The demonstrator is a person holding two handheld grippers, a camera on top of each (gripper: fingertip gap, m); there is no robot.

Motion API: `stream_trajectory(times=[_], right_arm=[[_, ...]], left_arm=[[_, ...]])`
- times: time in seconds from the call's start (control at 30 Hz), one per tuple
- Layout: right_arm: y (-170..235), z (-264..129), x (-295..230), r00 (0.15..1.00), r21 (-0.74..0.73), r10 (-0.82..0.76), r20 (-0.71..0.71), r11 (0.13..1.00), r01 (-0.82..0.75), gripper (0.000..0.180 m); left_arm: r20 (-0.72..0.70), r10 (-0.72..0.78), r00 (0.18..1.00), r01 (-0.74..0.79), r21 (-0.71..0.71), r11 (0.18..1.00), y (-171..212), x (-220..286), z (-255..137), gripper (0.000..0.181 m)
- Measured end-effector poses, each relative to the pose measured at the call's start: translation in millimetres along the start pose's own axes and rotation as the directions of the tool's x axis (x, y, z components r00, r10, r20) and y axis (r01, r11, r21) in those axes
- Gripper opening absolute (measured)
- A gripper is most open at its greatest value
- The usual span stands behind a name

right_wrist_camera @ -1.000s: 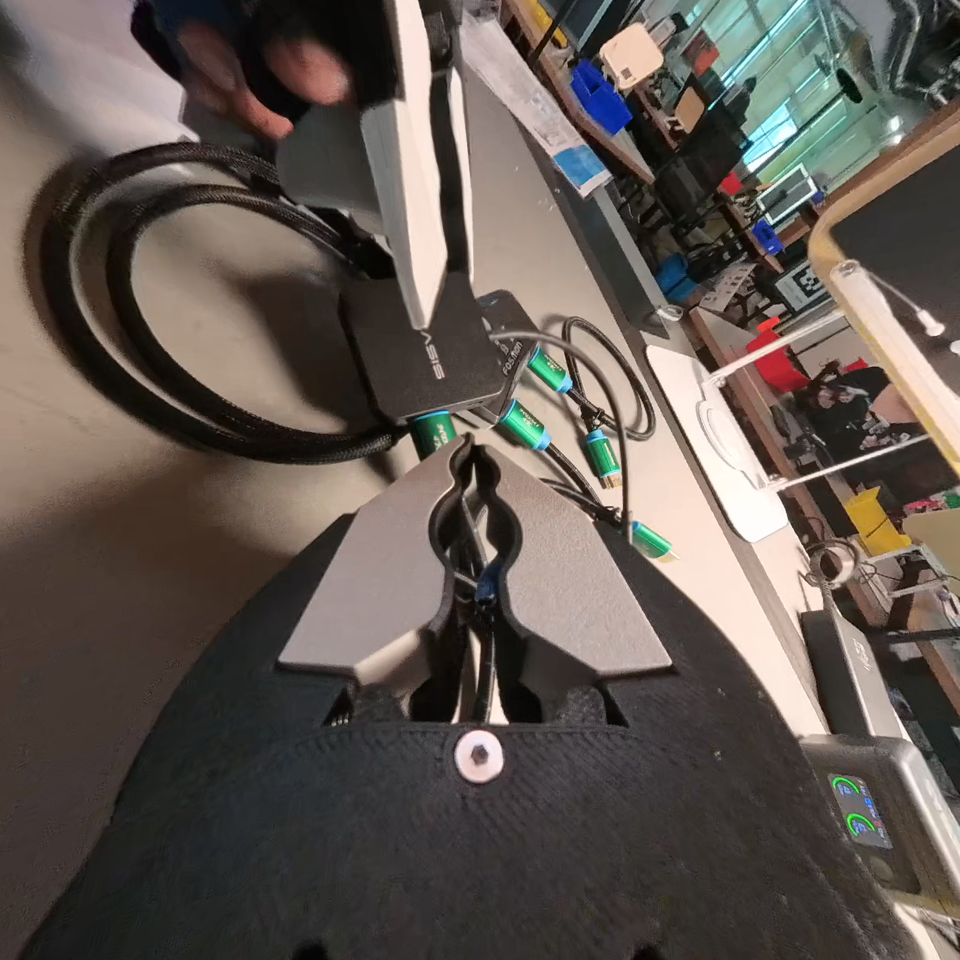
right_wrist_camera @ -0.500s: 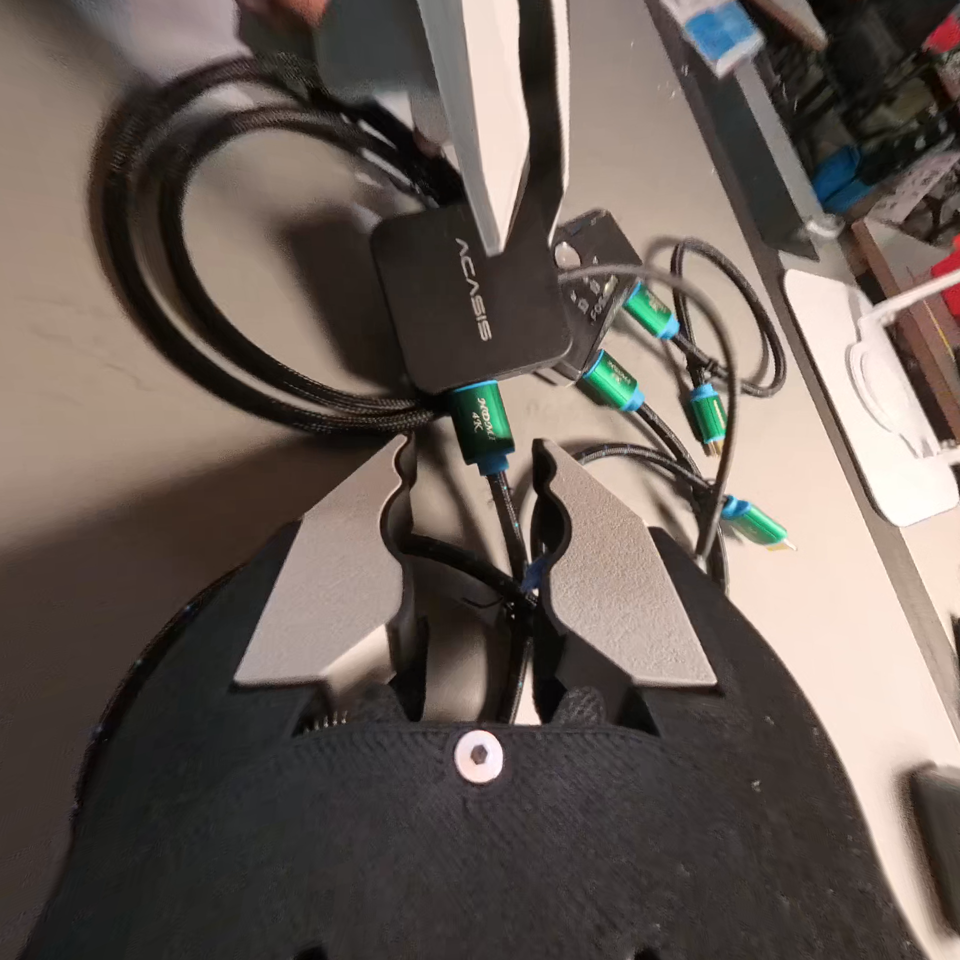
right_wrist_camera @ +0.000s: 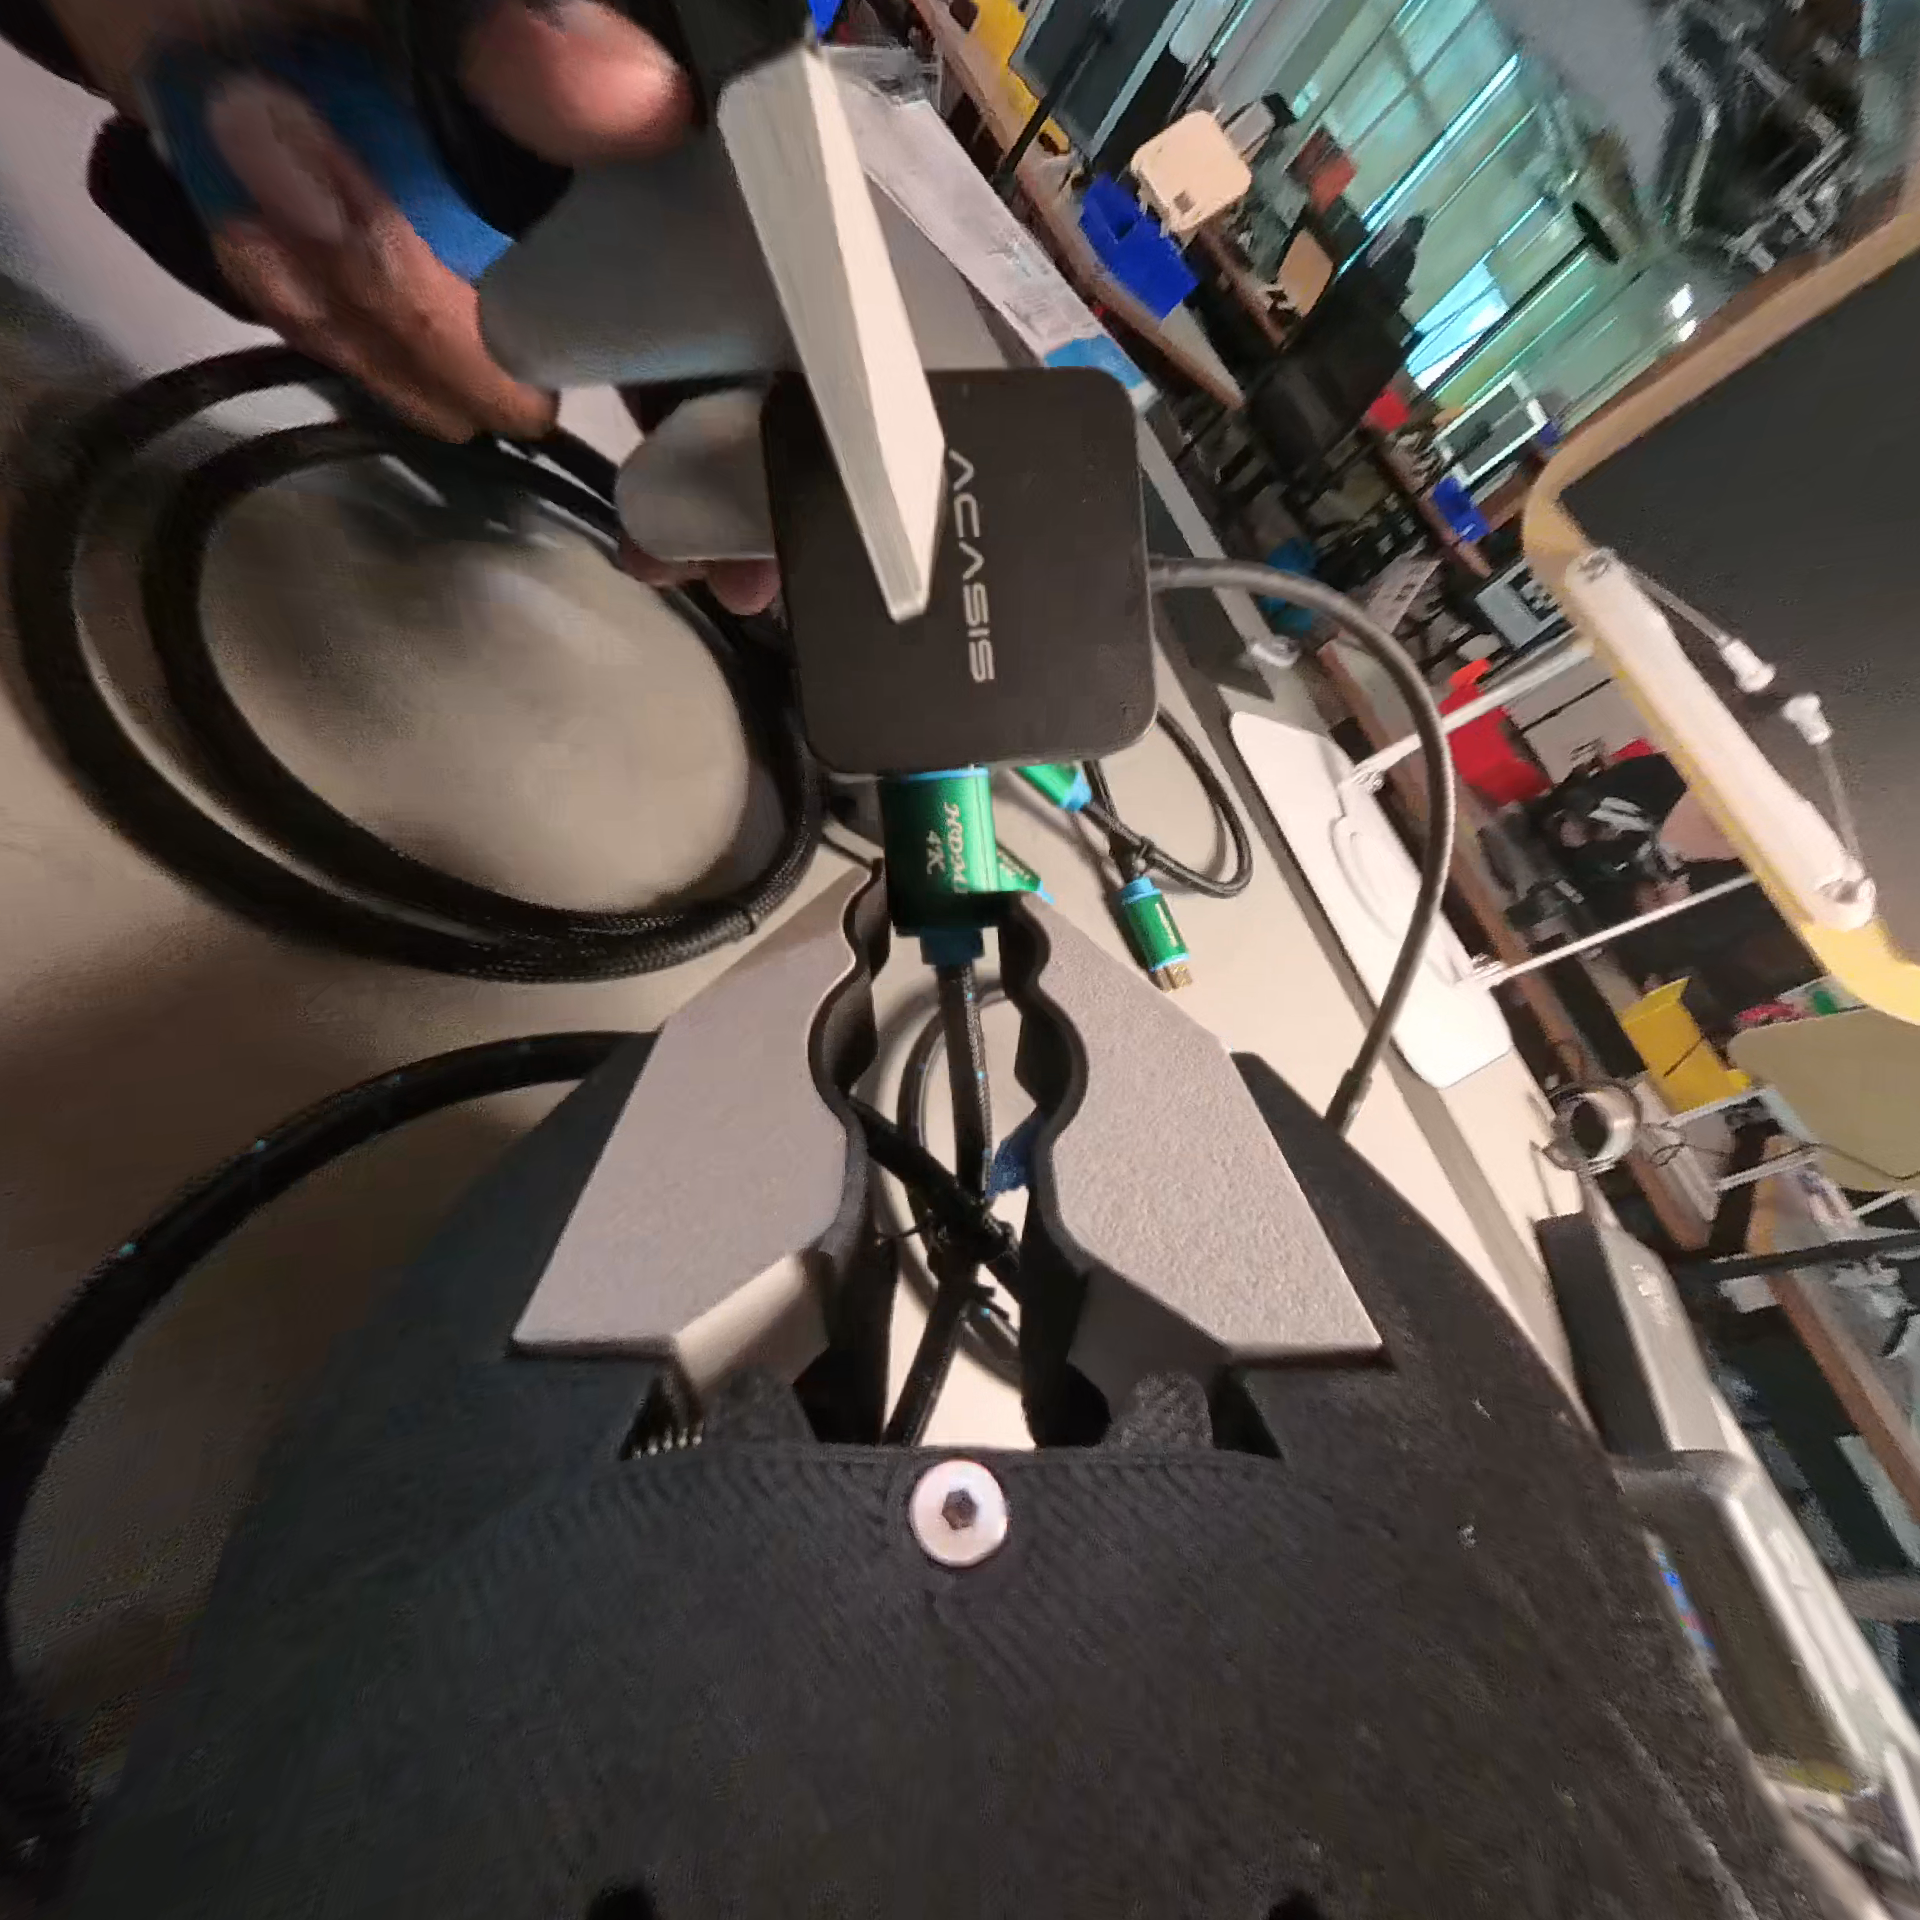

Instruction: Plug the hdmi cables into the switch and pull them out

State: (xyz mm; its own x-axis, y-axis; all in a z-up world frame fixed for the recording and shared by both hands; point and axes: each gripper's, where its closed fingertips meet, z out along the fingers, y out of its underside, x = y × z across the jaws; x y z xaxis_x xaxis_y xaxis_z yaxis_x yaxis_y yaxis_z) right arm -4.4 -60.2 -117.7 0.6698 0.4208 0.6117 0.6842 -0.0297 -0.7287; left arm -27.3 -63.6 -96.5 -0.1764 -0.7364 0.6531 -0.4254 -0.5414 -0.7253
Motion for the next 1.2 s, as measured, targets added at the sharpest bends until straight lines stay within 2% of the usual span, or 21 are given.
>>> stream_trajectory(times=[0.03,0.13,0.23,0.37,0.57,0.8,0.9,1.2], right_arm=[[-0.5,-0.1,-0.1,0.999,0.000,-0.035,-0.019,0.999,0.035,0.022],[0.3,-1.4,1.8,0.998,0.009,-0.063,-0.029,0.998,0.063,0.022],[5.6,-1.5,2.6,0.998,-0.002,-0.052,-0.016,0.999,0.052,0.025],[4.2,-1.2,-3.2,0.992,-0.016,-0.124,-0.016,0.992,0.124,0.016],[6.9,-2.8,2.6,0.988,-0.029,-0.152,-0.038,0.988,0.151,0.017],[5.1,-3.9,-12.0,0.984,-0.015,-0.176,0.031,0.984,0.176,0.014],[7.8,-4.1,-9.3,0.974,-0.034,-0.227,0.008,0.973,0.227,0.015],[2.9,-7.8,-8.2,0.983,-0.032,-0.179,0.029,0.983,0.180,0.014]], left_arm=[[-0.005,0.043,0.999,-0.043,0.022,0.999,-1.2,4.5,0.8,0.019],[0.066,0.141,0.988,-0.144,0.044,0.989,-3.1,1.3,0.4,0.015],[0.088,0.151,0.985,-0.155,0.043,0.987,-4.1,-1.6,-2.4,0.014],[0.084,0.189,0.978,-0.190,0.009,0.982,-1.6,0.2,-3.6,0.015],[0.106,0.226,0.968,-0.231,0.046,0.972,-4.7,0.8,-1.4,0.015],[0.148,0.209,0.967,-0.224,0.097,0.970,-10.1,-5.9,-1.4,0.019],[0.124,0.196,0.973,-0.206,0.073,0.976,-5.3,-3.8,1.0,0.016],[0.116,0.197,0.973,-0.210,0.107,0.972,-10.3,0.7,-2.2,0.014]])
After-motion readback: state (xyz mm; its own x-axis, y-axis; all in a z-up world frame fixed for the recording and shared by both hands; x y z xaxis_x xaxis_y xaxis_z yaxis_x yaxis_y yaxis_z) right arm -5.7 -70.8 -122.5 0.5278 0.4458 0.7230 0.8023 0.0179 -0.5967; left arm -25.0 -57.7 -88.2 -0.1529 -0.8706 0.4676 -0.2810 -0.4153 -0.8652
